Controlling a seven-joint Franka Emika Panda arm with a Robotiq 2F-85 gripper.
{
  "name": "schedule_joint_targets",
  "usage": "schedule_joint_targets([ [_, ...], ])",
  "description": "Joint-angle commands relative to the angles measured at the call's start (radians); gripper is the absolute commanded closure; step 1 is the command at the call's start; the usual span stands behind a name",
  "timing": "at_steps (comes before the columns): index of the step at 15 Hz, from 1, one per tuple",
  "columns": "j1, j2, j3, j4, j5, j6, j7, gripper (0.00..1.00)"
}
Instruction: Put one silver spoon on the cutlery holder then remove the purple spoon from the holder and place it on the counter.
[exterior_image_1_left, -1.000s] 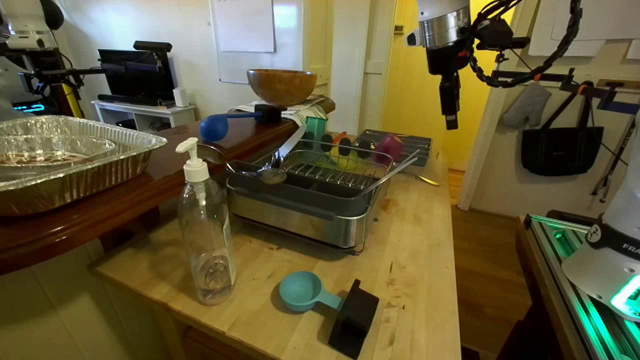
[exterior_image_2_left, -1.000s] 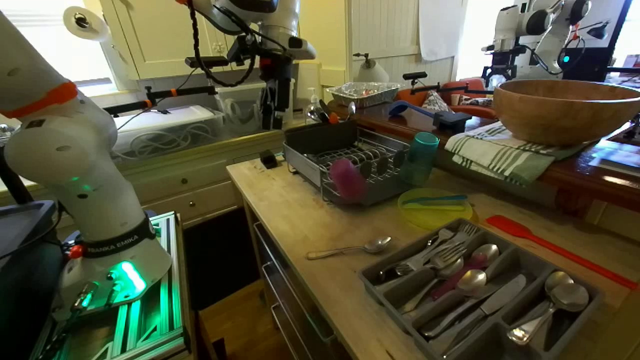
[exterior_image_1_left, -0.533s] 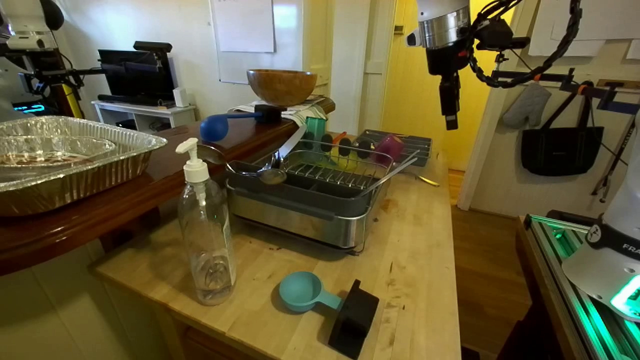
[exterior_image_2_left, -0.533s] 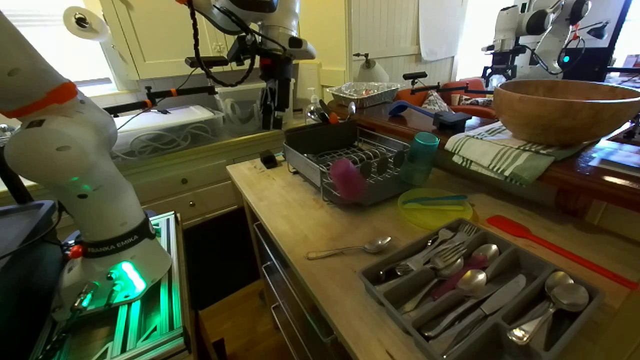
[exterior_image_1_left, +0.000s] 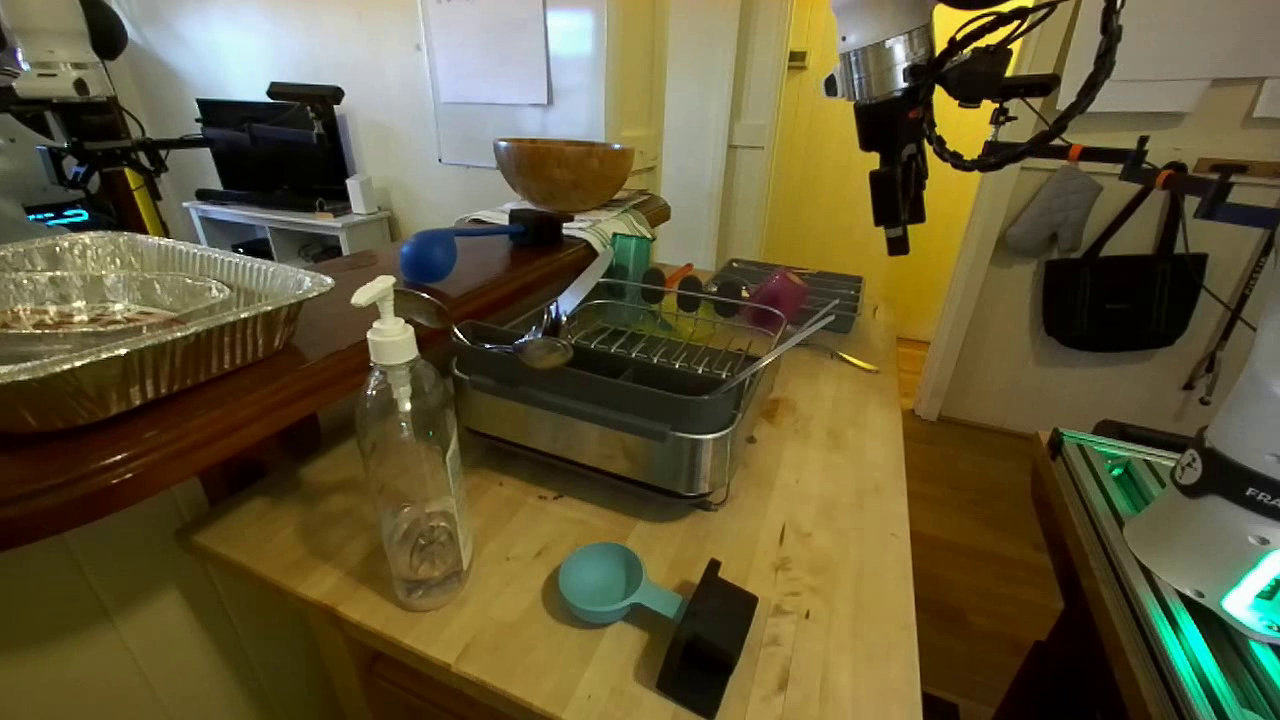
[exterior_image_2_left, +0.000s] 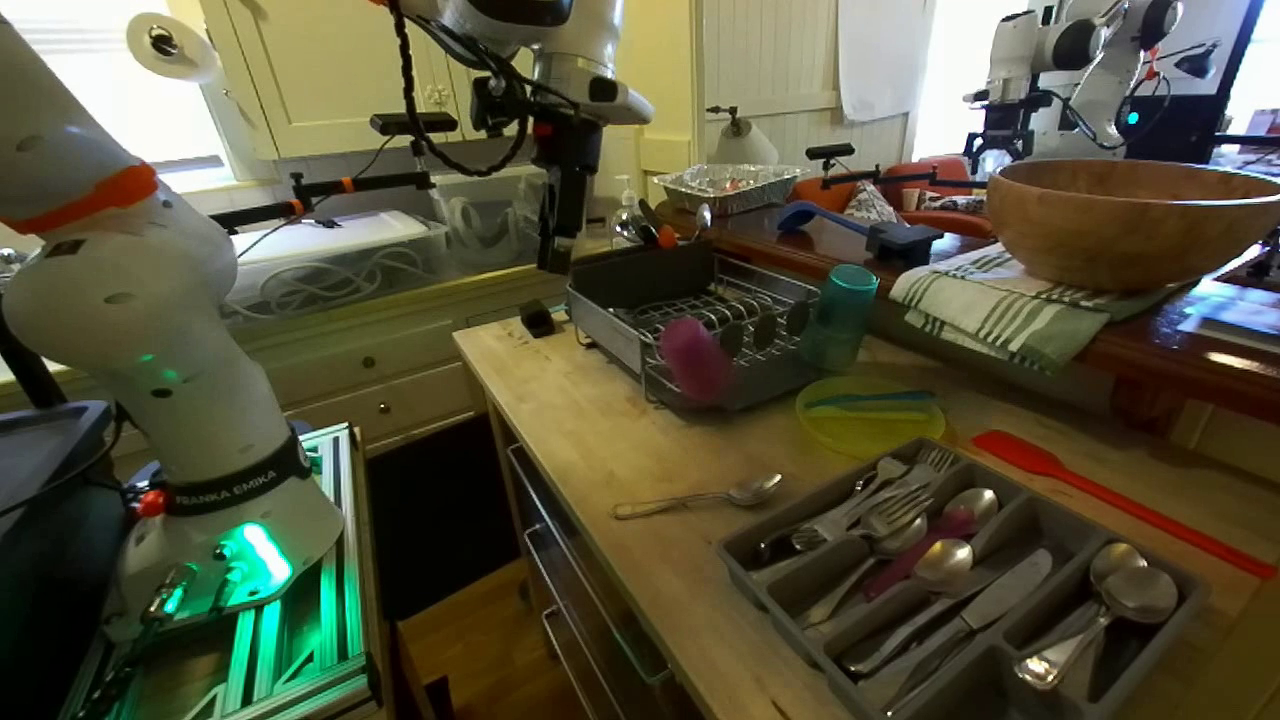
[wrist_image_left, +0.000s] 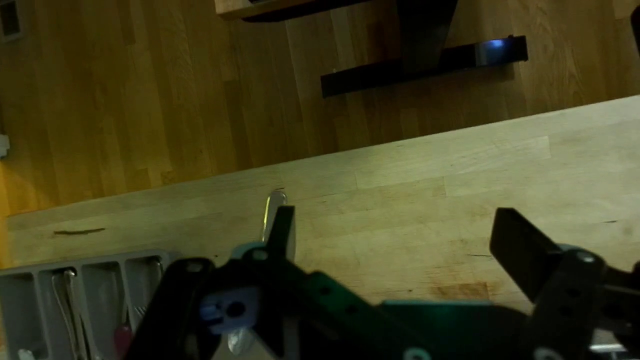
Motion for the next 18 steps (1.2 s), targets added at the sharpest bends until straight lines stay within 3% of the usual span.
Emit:
schedule_joint_targets([
  [1, -0.031, 0.041, -0.048, 0.027, 0.000, 0.031, 0.031, 0.00],
  [18, -0.148, 0.219, -0.210, 0.179, 0.018, 0.273, 0.065, 0.00],
])
